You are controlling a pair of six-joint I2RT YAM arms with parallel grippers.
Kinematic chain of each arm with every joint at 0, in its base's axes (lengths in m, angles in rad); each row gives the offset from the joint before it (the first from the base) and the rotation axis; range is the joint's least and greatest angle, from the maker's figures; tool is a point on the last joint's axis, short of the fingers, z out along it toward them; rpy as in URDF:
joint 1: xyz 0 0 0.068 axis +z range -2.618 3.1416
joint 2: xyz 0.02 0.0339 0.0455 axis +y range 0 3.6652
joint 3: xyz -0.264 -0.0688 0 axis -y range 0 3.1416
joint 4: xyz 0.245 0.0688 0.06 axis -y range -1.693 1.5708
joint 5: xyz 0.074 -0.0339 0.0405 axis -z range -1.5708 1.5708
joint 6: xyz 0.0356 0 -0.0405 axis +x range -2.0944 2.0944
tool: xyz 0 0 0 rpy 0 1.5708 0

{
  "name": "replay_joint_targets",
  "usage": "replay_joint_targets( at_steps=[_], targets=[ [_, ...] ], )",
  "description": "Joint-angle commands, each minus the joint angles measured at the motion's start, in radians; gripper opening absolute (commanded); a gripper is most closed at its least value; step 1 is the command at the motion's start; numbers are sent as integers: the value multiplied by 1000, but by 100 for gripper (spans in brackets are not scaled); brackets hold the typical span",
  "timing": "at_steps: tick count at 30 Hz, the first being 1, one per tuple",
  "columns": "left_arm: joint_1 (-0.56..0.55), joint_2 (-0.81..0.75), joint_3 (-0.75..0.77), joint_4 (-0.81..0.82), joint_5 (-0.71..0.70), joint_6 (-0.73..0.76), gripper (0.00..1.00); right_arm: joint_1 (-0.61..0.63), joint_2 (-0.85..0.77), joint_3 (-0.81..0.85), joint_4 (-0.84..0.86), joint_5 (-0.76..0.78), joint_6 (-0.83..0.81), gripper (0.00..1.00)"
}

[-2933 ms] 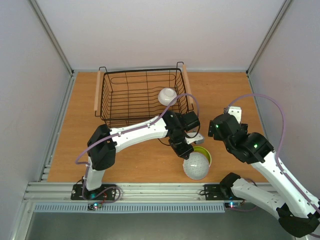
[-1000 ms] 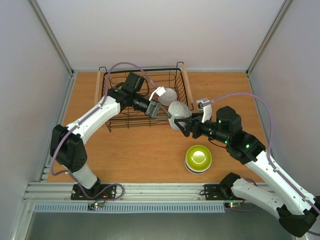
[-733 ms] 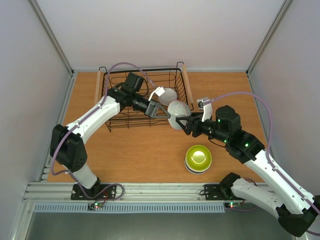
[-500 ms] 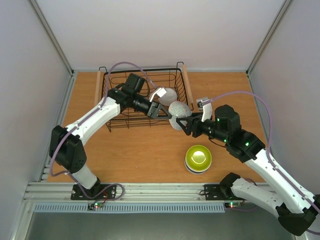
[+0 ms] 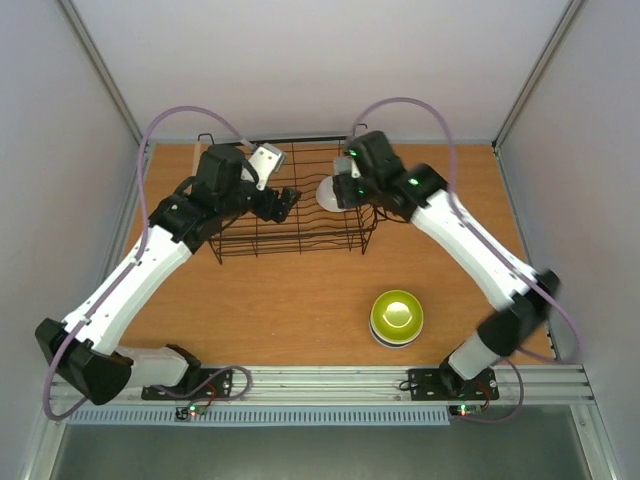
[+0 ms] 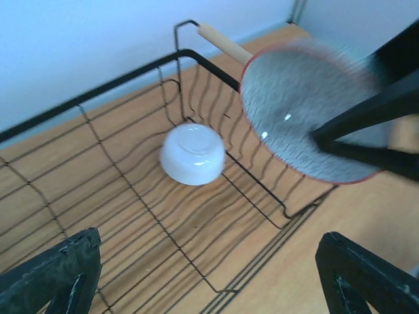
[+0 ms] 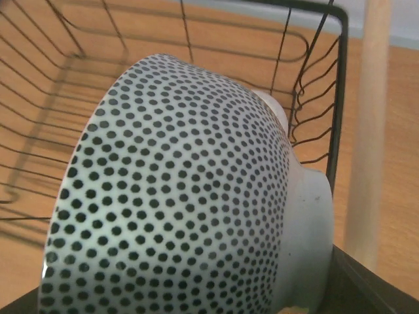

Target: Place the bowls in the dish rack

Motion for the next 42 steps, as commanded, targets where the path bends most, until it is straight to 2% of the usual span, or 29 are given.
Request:
replay_joint_targets(
  at_steps=[1,6,12,24,34,36,40,42],
  targets=[
    [3,-51,-17,61,-162,60,90,8,246,193,-183,134,-83,1],
    [3,-65,-26,54,-140,66,91,40,449,363,-308,285,-125,1],
    [3,-59,-33,53,-104,70,91,67,597,468,-442,412,-157,3],
    [3,-76,-43,53,-73,76,91,78,713,434,-517,423,-179,5],
    [3,-82,-48,54,-59,76,91,77,832,484,-553,434,-179,15],
    [3,-82,-48,52,-57,78,91,78,851,496,-562,433,-174,22],
    [3,-82,-49,53,-57,78,91,85,846,486,-548,417,-173,57],
    [3,-81,-49,54,-57,79,91,94,825,472,-526,408,-184,79]
  ],
)
